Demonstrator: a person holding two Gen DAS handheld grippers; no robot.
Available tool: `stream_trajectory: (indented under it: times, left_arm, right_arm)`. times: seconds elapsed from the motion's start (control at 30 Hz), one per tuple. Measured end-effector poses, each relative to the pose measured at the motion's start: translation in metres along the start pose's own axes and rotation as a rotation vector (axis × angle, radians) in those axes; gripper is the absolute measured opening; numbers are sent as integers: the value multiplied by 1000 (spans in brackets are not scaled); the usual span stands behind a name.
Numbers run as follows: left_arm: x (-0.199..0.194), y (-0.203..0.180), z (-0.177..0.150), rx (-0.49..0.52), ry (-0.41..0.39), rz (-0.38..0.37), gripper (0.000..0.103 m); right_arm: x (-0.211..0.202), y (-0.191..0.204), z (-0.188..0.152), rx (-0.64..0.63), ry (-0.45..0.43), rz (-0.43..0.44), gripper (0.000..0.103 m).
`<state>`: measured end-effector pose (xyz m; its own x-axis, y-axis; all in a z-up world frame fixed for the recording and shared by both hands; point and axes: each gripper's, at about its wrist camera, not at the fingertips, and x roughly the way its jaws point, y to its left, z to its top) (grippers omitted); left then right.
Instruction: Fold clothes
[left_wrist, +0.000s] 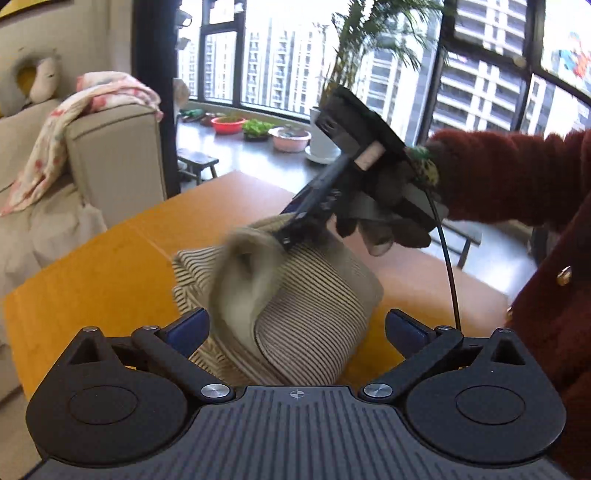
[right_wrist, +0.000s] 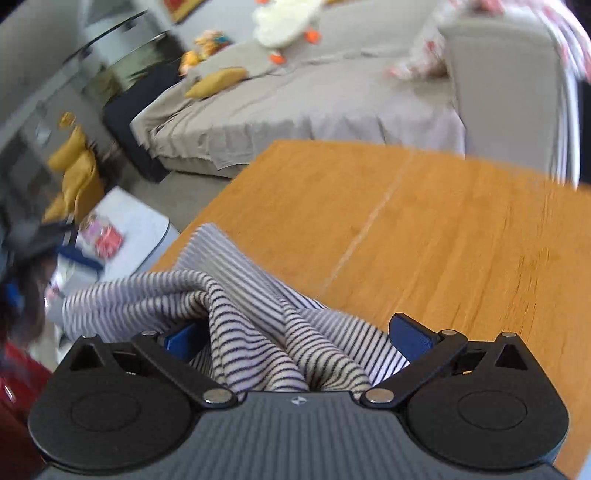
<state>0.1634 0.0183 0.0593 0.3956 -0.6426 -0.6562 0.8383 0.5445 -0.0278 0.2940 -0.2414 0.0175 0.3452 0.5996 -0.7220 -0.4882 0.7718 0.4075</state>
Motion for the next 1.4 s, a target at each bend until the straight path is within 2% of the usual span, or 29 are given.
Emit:
stream_trajectory:
  times: [0.13,0.27,0.37,0.43,0.5,0.67,0.7,0.83,0.93,0.97,1.03,1.17,1.2,1.23,1.3,1.37,1.4]
  left_arm:
    - [29,24,13,-38,19,131,103]
    - [47,63,21,-158,11,239,103]
    - [61,87,17,-232,41,230,103]
    - [69,94,9,-247,72,231,103]
    - [75,100,1,-289,82,230,103]
    - [81,107,-11,-384,75,238,103]
    - [80,108,-11,-394,72,232,103]
    - [77,107,-12,-404,46,221,103]
    - [66,109,-12,-423,30,186,103]
    - [59,110,-11,-436,18,162,103]
    - [39,109,-5,-412,-39,91,103]
    - [6,95,17,-293,-168,-20,103]
    - [7,91,24,-267,-181,-31,103]
    - [18,90,26,-265,-160,-37,103]
    - [42,90,30,-270,-107,-47,103]
    - [67,90,27,-280,-39,-42,103]
    - [79,91,20,-287,5,-29,103]
  right_arm:
    - [18,3,-2,24,-22,-76,103]
    - [-9,20,-15,-24,-123,-121,103]
    - [-37,24,-29,-8,-249,-172,103]
    - [-41,20,-33,5,-300,-256,103]
    - [-28,17,-36,-12,-253,-402,103]
    - [21,12,-45,-65,-237,-545,103]
    - [22,11,-44,-62,-233,-547,103]
    - [-2,13,-45,13,-243,-499,103]
    - [-44,22,-70,122,-262,-278,103]
    - [-56,24,-80,158,-259,-183,103]
    - [-67,26,-103,235,-214,-49,103]
    - [-53,27,-145,421,-128,96,103]
    - [-48,27,-154,464,-113,127,102]
    - [-43,28,-163,507,-98,158,101]
    - [-35,27,-161,535,-107,166,94]
    - [-27,27,-157,557,-121,168,71]
    - [-23,23,-154,584,-124,167,65]
